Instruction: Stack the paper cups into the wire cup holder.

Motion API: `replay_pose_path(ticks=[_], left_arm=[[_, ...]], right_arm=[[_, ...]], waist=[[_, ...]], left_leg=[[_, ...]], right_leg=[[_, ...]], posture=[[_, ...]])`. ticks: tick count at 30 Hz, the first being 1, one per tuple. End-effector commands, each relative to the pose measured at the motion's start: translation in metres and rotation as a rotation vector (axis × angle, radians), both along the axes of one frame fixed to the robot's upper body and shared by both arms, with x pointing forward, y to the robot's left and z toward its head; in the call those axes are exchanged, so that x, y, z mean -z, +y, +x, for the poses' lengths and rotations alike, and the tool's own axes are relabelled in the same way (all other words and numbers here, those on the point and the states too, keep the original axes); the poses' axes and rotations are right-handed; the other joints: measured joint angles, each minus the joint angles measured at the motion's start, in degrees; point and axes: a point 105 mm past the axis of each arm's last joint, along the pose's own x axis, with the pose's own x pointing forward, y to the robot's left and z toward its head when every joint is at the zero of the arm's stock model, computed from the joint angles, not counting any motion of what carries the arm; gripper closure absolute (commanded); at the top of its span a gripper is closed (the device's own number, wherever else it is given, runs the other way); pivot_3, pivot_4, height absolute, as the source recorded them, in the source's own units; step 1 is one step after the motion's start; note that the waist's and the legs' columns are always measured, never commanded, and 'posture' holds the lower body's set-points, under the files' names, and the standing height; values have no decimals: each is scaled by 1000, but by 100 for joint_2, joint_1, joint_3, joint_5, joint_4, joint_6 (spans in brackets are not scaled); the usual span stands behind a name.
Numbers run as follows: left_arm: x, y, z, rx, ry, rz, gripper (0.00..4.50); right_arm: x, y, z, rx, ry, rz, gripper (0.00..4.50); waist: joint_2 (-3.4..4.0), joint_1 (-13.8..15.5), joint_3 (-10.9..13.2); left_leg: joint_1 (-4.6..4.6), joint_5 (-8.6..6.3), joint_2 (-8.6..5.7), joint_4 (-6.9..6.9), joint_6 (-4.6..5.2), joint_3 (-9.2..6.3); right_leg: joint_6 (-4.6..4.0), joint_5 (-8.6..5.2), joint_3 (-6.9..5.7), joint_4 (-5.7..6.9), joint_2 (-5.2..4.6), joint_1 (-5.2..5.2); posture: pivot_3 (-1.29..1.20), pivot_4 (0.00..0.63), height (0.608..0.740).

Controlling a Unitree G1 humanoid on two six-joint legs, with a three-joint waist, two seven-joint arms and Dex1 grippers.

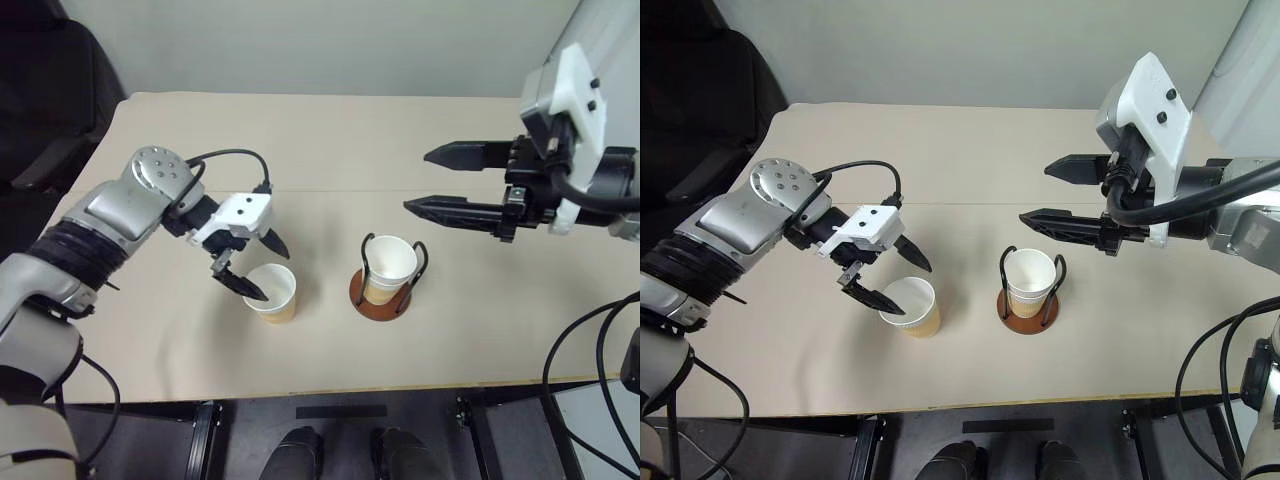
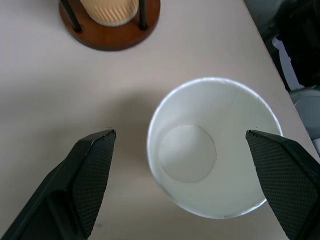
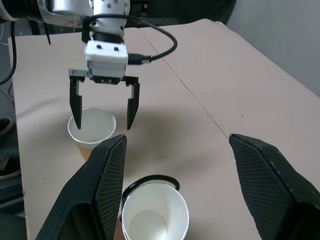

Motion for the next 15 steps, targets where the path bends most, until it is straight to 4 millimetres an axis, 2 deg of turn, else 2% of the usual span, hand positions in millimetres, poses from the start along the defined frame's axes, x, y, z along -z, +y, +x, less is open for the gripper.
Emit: replay_pose_path(ticks=[1, 6, 12, 15], left_arm=[[-5, 1, 1, 21, -20, -3, 0], [-1, -1, 5, 5, -12, -17, 0], [-9, -5, 8, -19, 1, -52, 0], [-17, -9, 8, -32, 11, -85, 593]], right_arm=[[-6, -2, -2, 9, -38, 6, 1224], [-4, -3, -1, 14, -36, 3, 1224], [-3, -4, 0, 22, -34, -2, 1224], [-2, -5, 0, 24, -29, -6, 1163]], waist=[[0, 4, 0], [0, 5, 0], [0, 8, 0], [0, 8, 0]], left_leg=[[0, 0, -1, 0, 0, 0], [0, 0, 0, 3, 0, 1], [0, 0, 0, 5, 0, 1], [0, 0, -1, 6, 0, 2]], right_leg=[[0, 0, -1, 0, 0, 0], [0, 0, 1, 6, -2, 0], [0, 0, 1, 10, -2, -2], [0, 0, 1, 11, -2, -1]], posture=[[0, 150, 740], [0, 150, 740], [0, 150, 740], [0, 150, 740]])
